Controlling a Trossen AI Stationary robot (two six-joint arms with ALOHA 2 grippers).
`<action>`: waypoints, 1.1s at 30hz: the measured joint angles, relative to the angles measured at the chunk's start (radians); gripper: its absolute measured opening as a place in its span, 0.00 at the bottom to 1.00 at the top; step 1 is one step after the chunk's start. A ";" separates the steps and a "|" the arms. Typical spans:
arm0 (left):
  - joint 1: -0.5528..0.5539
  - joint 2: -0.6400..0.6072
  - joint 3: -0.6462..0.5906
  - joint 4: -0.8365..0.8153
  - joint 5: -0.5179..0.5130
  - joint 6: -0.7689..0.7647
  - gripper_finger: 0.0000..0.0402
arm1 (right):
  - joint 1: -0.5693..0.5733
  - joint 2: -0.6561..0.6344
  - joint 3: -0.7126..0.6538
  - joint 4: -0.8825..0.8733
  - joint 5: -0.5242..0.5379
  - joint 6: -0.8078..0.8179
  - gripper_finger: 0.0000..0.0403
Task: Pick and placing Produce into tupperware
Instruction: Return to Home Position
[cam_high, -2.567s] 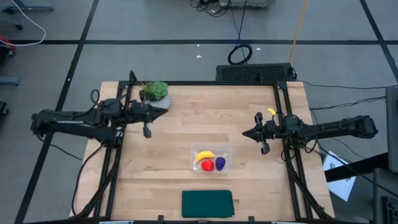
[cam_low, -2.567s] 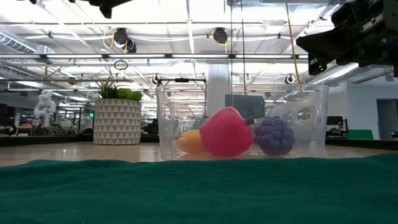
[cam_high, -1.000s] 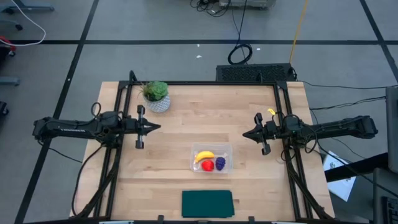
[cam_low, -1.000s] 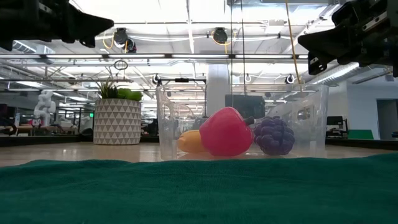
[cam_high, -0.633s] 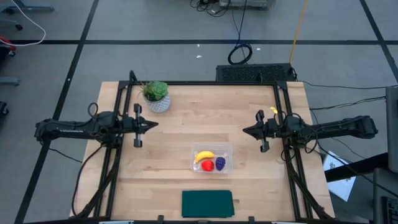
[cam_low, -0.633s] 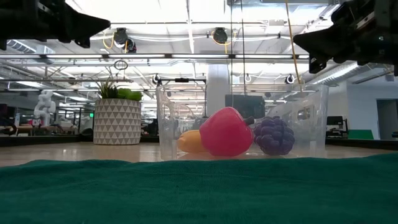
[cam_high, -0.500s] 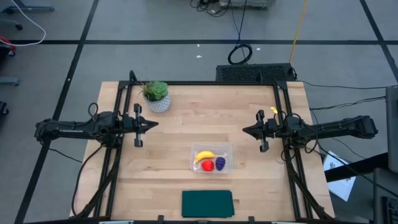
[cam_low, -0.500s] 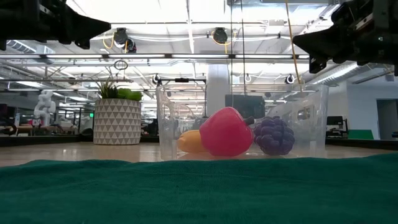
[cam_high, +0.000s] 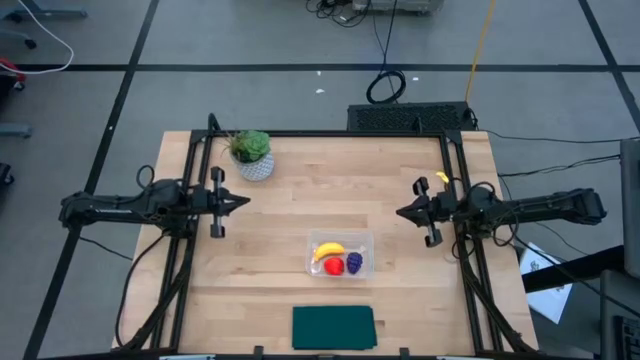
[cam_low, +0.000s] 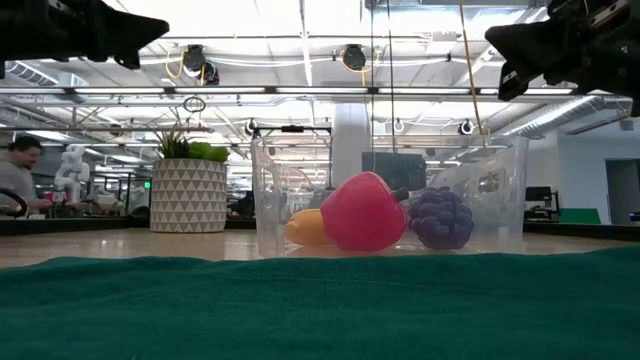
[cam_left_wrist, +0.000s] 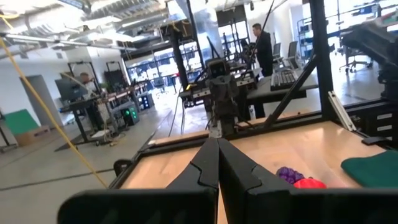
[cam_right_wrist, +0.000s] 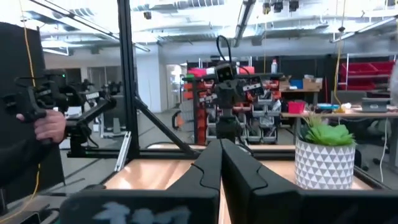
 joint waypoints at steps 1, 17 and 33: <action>-0.004 -0.007 0.000 -0.002 0.000 0.003 0.00 | 0.000 -0.006 -0.009 0.005 0.000 0.000 0.00; -0.069 -0.032 0.001 -0.161 -0.050 0.008 0.00 | 0.000 -0.050 -0.018 -0.094 -0.030 -0.011 0.00; -0.082 -0.032 0.001 -0.239 -0.130 -0.018 0.00 | 0.000 -0.050 -0.018 -0.109 -0.081 -0.010 0.00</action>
